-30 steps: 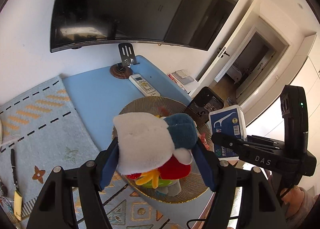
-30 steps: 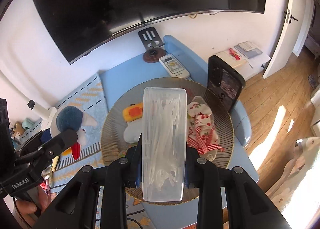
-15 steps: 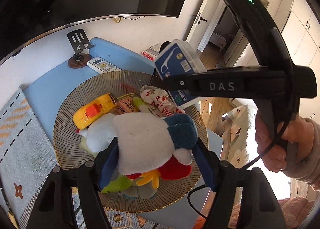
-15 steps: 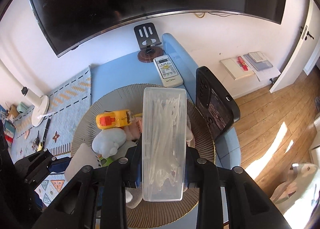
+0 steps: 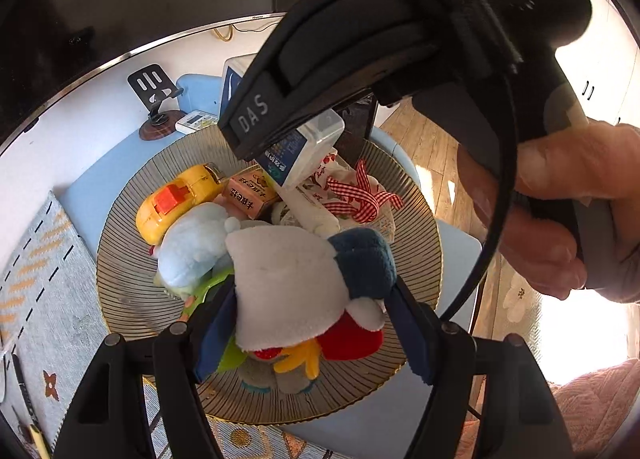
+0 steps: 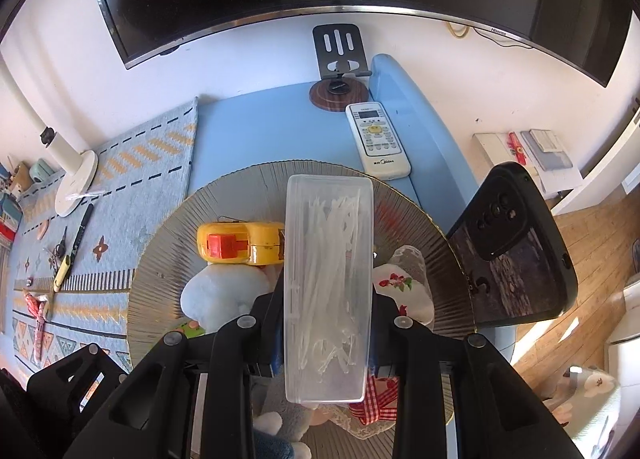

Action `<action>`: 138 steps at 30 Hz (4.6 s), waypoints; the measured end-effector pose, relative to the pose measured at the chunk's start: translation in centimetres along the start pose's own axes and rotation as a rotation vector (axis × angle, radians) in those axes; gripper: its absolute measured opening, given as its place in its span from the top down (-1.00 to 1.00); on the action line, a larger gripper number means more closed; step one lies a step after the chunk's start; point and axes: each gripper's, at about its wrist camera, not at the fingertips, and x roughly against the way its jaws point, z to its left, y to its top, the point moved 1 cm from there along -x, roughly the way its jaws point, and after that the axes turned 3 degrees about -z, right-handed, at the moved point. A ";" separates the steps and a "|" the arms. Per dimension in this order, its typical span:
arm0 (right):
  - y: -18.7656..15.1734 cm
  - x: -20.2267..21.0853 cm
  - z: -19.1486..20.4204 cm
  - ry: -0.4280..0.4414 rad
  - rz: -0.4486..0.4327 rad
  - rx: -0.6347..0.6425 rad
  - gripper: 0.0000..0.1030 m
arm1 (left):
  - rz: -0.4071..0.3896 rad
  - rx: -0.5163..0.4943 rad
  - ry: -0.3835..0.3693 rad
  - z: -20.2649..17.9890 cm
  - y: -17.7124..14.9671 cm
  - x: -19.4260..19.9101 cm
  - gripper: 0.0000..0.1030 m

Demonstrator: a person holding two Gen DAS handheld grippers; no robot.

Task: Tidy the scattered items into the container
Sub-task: 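Release the clear box into the basket with right tool while left tool releases the plush, then grasp the pink eraser with left tool while right tool grasps the clear ruler, then carry the pink eraser with left tool over the basket while right tool carries the ruler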

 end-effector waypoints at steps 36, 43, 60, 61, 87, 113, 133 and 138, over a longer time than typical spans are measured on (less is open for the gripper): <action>1.5 5.7 8.1 -0.076 -0.043 -0.103 -0.09 | -0.064 0.034 0.252 8.8 -6.3 12.8 -0.47; 1.0 5.6 20.5 0.099 -0.025 0.026 -0.20 | -0.018 0.353 0.403 18.2 -15.8 20.7 -0.47; -1.9 -2.7 37.6 0.319 0.236 -0.012 -0.21 | 0.069 0.593 0.512 42.7 -29.5 27.6 -0.47; -1.5 -2.9 38.0 0.304 0.230 -0.011 -0.21 | 0.079 0.596 0.495 44.0 -29.7 27.0 -0.47; 2.6 -11.5 39.2 0.115 0.174 -0.105 0.21 | 0.083 0.466 0.359 47.1 -29.0 18.6 0.30; 7.5 -15.7 42.1 0.259 0.178 0.589 0.92 | 0.047 0.612 0.352 47.8 -28.9 18.5 0.30; -1.2 -3.2 35.1 0.362 0.130 0.226 0.92 | 0.001 0.631 0.366 41.1 -27.0 24.8 0.30; -3.5 -1.3 35.0 0.420 0.157 0.189 0.91 | -0.016 0.567 0.334 36.8 -23.4 24.6 0.30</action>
